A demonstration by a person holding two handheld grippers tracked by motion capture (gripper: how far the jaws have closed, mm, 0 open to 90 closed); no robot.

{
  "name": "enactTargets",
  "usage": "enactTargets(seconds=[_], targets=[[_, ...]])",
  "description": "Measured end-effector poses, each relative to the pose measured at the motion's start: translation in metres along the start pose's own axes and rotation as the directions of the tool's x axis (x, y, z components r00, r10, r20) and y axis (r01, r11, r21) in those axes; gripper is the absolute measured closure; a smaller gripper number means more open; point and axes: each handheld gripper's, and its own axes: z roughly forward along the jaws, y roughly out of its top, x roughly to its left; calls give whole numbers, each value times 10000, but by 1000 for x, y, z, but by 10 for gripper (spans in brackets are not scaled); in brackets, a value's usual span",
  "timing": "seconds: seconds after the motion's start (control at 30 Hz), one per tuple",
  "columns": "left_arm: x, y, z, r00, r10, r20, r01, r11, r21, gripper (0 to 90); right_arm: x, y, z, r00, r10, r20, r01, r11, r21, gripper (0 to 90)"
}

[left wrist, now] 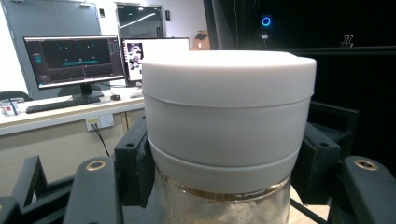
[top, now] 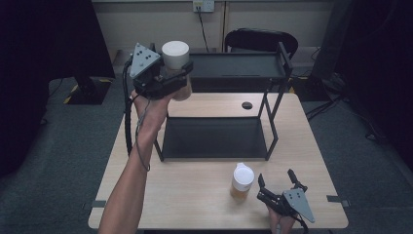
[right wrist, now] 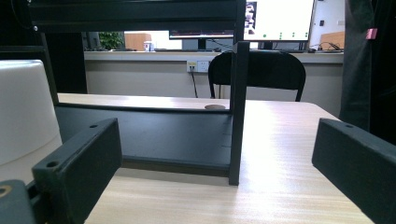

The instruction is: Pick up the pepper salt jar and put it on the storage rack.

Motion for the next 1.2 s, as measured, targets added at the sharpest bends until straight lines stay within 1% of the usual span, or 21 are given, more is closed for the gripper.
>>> enactTargets(seconds=[0.2, 0.27, 0.43, 0.47, 0.53, 0.63, 0.77, 0.8, 0.93, 0.97, 1.13, 1.2], targets=[[2, 11, 19, 9997, 90, -242, -87, 9999, 129, 357, -1, 0, 0, 10000, 7, -33, -7, 10000, -6, 2], [4, 11, 25, 9995, 96, -312, -95, 9999, 33, 357, -1, 0, 0, 10000, 22, -41, -22, 10000, -19, 2], [6, 15, 40, 9986, -50, -536, 53, 10000, 63, 357, -1, 0, 0, 10000, 11, -51, -11, 10000, -8, 2], [7, 16, 44, 9985, 21, -545, -18, 10000, 61, 357, -1, 0, 0, 10000, 8, -52, -8, 10000, -1, 2], [7, 18, 51, 9973, 218, -708, -207, 9997, 165, 357, -1, 0, 0, 10000, 2, -39, -2, 10000, 4, 2], [11, 19, 61, 9969, 107, -773, -90, 9997, 223, 357, 0, 0, 0, 10000, 13, -14, -13, 10000, -7, 2], [9, 22, 73, 9951, 208, -971, -165, 9988, 452, 357, 0, 0, 0, 10000, 11, -9, -11, 10000, 6, 2], [10, 22, 75, 9952, 219, -956, -170, 9985, 513, 357, 0, 0, 0, 10000, 14, -11, -14, 10000, 9, 2], [9, 22, 81, 9950, 88, -996, -21, 9977, 675, 357, 0, 0, 0, 10000, 11, -35, -11, 10000, -4, 2], [9, 22, 82, 9951, 128, -983, -55, 9973, 736, 357, -1, 0, 0, 10000, 11, -40, -11, 10000, 2, 2], [9, 19, 84, 9955, 34, -952, 45, 9966, 820, 357, -1, 0, 0, 10000, 14, -43, -14, 10000, 4, 2], [10, 17, 83, 9955, -23, -943, 95, 9971, 756, 357, -1, 0, 0, 10000, 13, -44, -13, 10000, 4, 1]])
